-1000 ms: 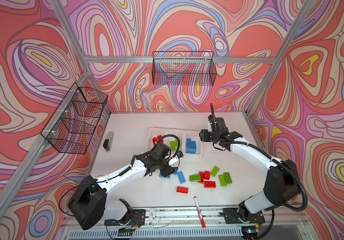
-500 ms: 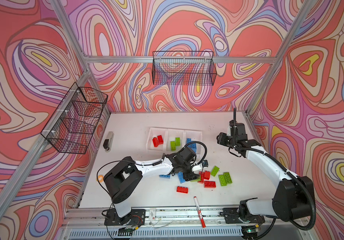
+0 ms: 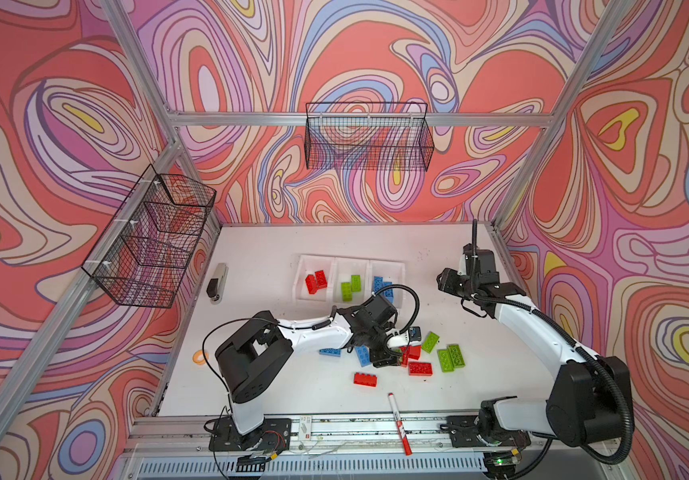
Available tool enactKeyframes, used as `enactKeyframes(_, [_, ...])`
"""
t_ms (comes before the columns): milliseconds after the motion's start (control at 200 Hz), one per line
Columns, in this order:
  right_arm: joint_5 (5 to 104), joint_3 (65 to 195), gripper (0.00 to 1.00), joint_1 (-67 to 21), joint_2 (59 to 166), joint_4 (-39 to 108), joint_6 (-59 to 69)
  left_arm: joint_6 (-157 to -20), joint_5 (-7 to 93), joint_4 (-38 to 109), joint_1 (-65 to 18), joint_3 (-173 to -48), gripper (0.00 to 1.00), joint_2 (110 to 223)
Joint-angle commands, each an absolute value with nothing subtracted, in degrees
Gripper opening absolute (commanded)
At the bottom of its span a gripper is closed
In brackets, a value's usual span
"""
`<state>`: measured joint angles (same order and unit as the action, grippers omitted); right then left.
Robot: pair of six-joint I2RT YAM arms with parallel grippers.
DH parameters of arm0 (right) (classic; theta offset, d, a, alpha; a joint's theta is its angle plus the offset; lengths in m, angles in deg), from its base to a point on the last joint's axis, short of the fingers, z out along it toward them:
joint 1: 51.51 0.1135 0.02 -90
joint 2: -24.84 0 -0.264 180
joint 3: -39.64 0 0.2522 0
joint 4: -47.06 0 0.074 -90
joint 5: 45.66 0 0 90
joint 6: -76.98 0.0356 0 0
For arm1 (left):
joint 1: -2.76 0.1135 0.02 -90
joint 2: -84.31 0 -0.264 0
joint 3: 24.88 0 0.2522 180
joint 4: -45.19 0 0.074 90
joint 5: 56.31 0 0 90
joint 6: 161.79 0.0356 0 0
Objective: Sort the legos into containers by color
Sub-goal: 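Grasp a lime-green brick with the left gripper and drop it in the middle compartment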
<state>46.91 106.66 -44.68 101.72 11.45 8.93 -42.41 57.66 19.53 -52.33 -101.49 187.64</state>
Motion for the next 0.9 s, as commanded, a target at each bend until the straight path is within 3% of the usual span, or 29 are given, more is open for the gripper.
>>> enactKeyframes(0, [46.99, 105.74, 0.56, -44.88, 99.82, 11.5, 9.03, -41.36, 57.71, 18.81, -52.48, -100.71, 0.69, 188.52])
enactKeyframes(431, [45.78, 105.61, 0.51, -44.84, 99.47, 8.14, 7.88, -41.67, 54.37, 19.18, -52.48, -99.56, 0.35, 187.33])
enactKeyframes(776, [45.96, 103.98, 0.5, -44.09, 97.42, 2.14, 6.28, -47.69, 51.35, 22.03, -46.15, -101.43, 0.28, 179.06])
enactKeyframes(896, [45.63, 104.2, 0.51, -42.68, 95.16, -1.09, 6.58, -55.26, 44.94, 23.56, -42.73, -104.69, 0.28, 178.59])
